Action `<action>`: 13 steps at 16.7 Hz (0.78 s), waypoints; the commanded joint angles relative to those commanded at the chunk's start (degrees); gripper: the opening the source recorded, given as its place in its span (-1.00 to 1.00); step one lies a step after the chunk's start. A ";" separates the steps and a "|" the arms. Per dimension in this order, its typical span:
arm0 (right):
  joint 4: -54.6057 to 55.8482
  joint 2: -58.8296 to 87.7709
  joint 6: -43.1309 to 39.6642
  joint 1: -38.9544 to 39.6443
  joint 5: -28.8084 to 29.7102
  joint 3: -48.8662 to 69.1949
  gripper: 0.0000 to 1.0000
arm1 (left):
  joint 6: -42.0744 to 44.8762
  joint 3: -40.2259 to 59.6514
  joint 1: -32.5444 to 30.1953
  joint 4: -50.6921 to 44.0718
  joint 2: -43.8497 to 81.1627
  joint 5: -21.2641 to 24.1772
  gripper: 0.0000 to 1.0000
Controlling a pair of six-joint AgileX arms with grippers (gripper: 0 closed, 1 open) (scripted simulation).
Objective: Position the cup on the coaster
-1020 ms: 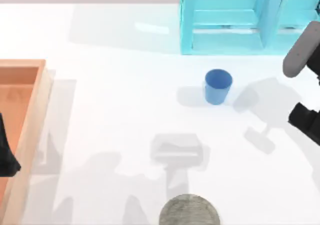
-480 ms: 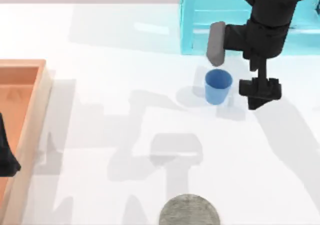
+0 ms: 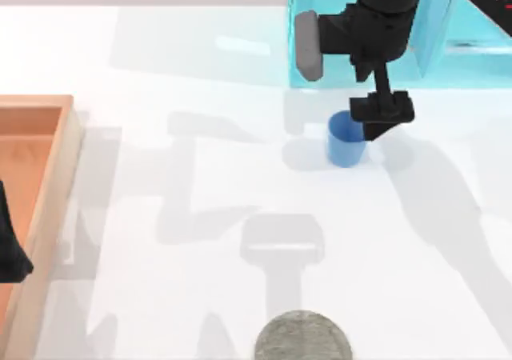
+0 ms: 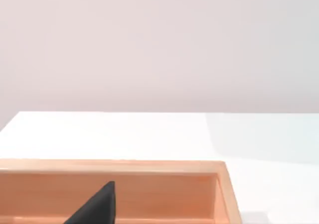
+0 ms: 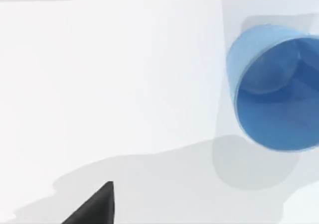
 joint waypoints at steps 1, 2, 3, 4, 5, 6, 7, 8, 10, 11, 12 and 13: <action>-0.09 0.50 -0.25 0.05 -0.04 0.99 1.00 | 0.00 0.00 0.00 0.00 0.00 0.00 1.00; -0.12 0.73 -0.36 0.07 -0.05 1.44 1.00 | 0.00 0.00 0.00 0.00 0.00 0.00 1.00; -0.12 0.73 -0.36 0.07 -0.05 1.44 1.00 | 0.00 0.00 0.00 0.00 0.00 0.00 1.00; -0.12 0.73 -0.36 0.07 -0.05 1.44 1.00 | 0.00 0.00 0.00 0.00 0.00 0.00 1.00; -0.12 0.73 -0.36 0.07 -0.05 1.44 1.00 | 0.00 0.00 0.00 0.00 0.00 0.00 1.00; -0.12 0.73 -0.36 0.07 -0.05 1.44 1.00 | 0.00 0.00 0.00 0.00 0.00 0.00 1.00; -0.03 0.55 -0.30 -0.27 -0.06 1.31 1.00 | 0.00 0.00 0.00 0.00 0.00 0.00 1.00; 0.13 0.53 -0.32 -0.25 -0.06 1.15 1.00 | 0.00 0.00 0.00 0.00 0.00 0.00 1.00; 2.24 0.30 -0.41 -0.07 -0.06 -0.98 1.00 | 0.00 0.00 0.00 0.00 0.00 0.00 1.00; 4.11 0.12 -0.41 -0.01 -0.06 -2.95 1.00 | 0.00 0.00 0.00 0.00 0.00 0.00 1.00; 6.42 -0.08 -0.39 0.03 -0.06 -5.51 1.00 | 0.00 0.00 0.00 0.00 0.00 0.00 1.00; 9.04 -0.31 -0.35 0.05 -0.07 -8.54 1.00 | 0.00 0.00 0.00 0.00 0.00 0.00 1.00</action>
